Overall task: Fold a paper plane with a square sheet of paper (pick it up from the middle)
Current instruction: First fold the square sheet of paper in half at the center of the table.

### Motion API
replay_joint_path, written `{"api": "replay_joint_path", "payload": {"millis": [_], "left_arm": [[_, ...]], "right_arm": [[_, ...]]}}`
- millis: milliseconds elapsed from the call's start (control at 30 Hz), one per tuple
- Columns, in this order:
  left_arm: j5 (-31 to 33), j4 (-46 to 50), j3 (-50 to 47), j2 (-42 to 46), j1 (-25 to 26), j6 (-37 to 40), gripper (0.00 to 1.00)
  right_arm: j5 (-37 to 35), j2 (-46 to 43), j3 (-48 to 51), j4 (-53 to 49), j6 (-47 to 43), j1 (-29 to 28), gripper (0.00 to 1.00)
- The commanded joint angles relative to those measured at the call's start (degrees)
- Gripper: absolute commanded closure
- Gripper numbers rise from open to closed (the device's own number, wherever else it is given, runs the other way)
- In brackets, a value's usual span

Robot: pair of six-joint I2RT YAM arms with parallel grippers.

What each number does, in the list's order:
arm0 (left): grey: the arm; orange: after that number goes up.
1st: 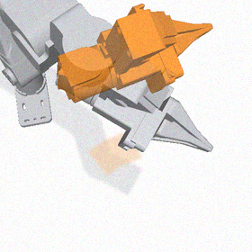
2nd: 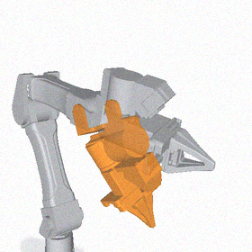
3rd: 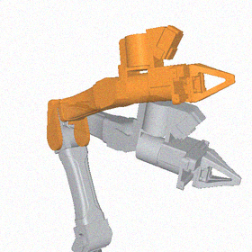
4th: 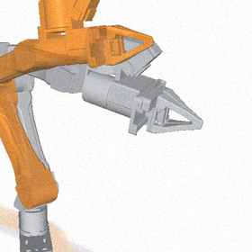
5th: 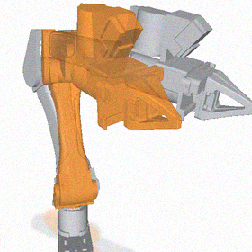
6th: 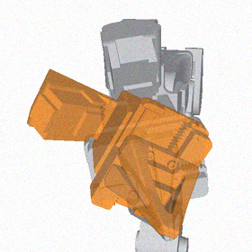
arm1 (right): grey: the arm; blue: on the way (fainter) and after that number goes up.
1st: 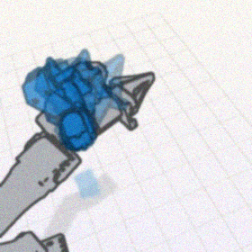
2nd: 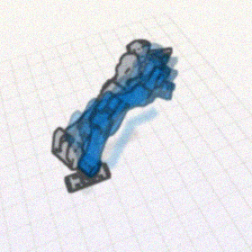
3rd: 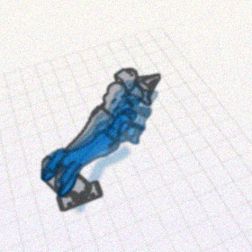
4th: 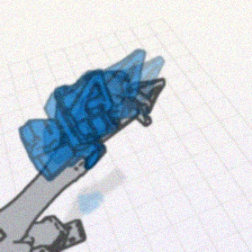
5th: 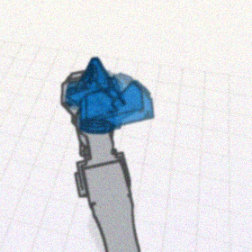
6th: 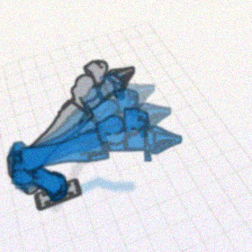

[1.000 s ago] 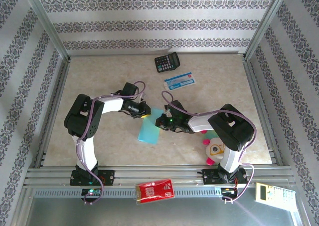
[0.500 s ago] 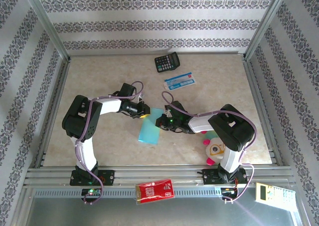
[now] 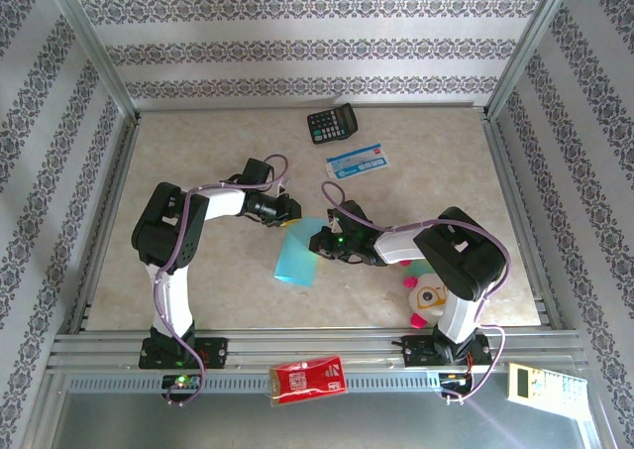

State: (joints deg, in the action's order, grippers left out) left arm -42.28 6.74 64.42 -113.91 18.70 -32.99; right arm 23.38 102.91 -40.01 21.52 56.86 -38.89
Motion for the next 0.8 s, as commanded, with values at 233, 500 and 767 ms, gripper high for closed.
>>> {"api": "replay_joint_path", "payload": {"millis": [233,500,767], "left_arm": [[-0.23,-1.92,-0.9,1.27,-2.11,-1.02,0.75],[1.33,-0.03,1.38,0.07,-0.43,0.05,0.72],[5.68,3.07,1.74,-2.91,-1.24,1.26,0.73]], "right_arm": [[-6.88,3.87,3.53,-13.45,-1.5,0.27,1.0],[-6.76,4.17,3.1,-13.55,-1.56,0.24,1.0],[-6.89,4.31,3.18,-13.78,-1.73,0.45,1.0]]}}
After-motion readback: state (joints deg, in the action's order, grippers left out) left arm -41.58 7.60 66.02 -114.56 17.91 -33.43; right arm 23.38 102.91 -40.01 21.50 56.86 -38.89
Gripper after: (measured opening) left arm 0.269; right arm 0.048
